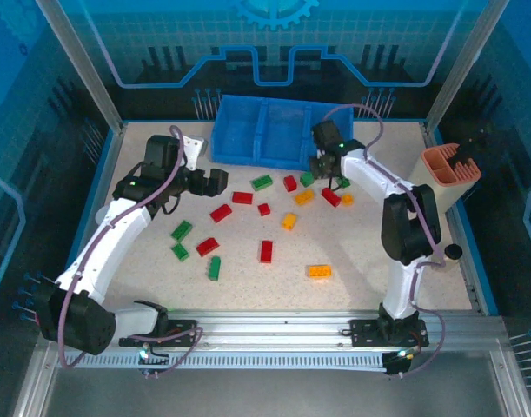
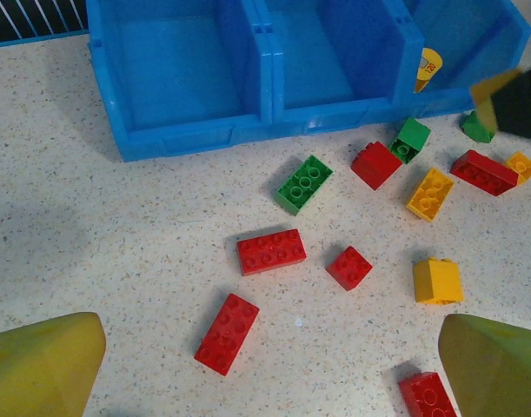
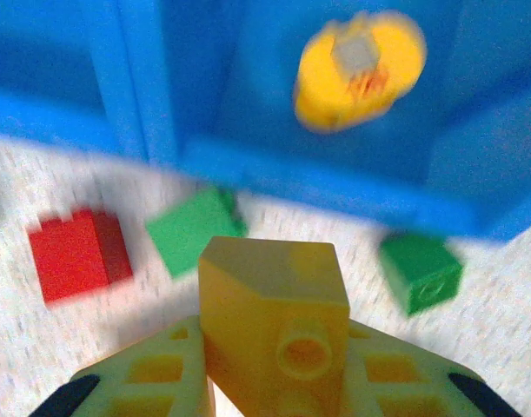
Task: Sort the legos into containers by color
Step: Pick up the lego from the center of the table, then place the lego in the container.
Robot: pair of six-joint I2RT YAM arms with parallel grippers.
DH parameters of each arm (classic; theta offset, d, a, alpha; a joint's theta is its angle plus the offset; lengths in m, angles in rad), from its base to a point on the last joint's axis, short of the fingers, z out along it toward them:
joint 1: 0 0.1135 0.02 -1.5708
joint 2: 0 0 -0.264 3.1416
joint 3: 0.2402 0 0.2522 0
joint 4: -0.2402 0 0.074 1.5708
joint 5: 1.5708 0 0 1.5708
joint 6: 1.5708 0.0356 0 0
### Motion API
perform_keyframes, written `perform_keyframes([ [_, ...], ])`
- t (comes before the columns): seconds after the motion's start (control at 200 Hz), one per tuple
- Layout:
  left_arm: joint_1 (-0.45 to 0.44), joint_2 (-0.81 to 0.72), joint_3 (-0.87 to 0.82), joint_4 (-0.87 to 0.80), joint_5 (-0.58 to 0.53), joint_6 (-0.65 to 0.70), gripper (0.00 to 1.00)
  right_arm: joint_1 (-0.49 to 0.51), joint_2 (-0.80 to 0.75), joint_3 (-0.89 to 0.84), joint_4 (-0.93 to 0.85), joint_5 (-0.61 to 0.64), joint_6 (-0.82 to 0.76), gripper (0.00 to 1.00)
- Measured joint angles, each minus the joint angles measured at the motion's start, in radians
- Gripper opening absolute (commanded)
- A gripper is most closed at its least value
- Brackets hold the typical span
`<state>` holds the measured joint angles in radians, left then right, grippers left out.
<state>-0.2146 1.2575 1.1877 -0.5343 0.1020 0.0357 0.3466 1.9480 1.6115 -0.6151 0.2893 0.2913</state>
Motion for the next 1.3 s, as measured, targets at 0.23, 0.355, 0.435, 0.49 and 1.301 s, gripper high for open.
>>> perform_keyframes([
  [0.23, 0.000, 0.001, 0.000, 0.000, -0.004, 0.000, 0.99, -0.082, 0.201, 0.326, 0.022, 0.018, -0.044, 0.31],
  [0.355, 0.000, 0.001, 0.000, -0.001, -0.003, 0.000, 0.99, -0.112, 0.336, 0.487, -0.005, 0.019, -0.073, 0.31],
  [0.435, 0.000, 0.001, 0.000, -0.002, -0.005, 0.000, 1.00, -0.122, 0.418, 0.589, -0.029, 0.018, -0.088, 0.33],
  [0.49, 0.000, 0.001, 0.000, -0.002, -0.008, 0.000, 0.99, -0.126, 0.458, 0.634, -0.039, 0.018, -0.095, 0.36],
  [1.301, -0.005, 0.013, 0.000, -0.003, -0.018, 0.000, 0.99, -0.088, 0.040, 0.190, -0.034, -0.095, -0.049, 0.61],
])
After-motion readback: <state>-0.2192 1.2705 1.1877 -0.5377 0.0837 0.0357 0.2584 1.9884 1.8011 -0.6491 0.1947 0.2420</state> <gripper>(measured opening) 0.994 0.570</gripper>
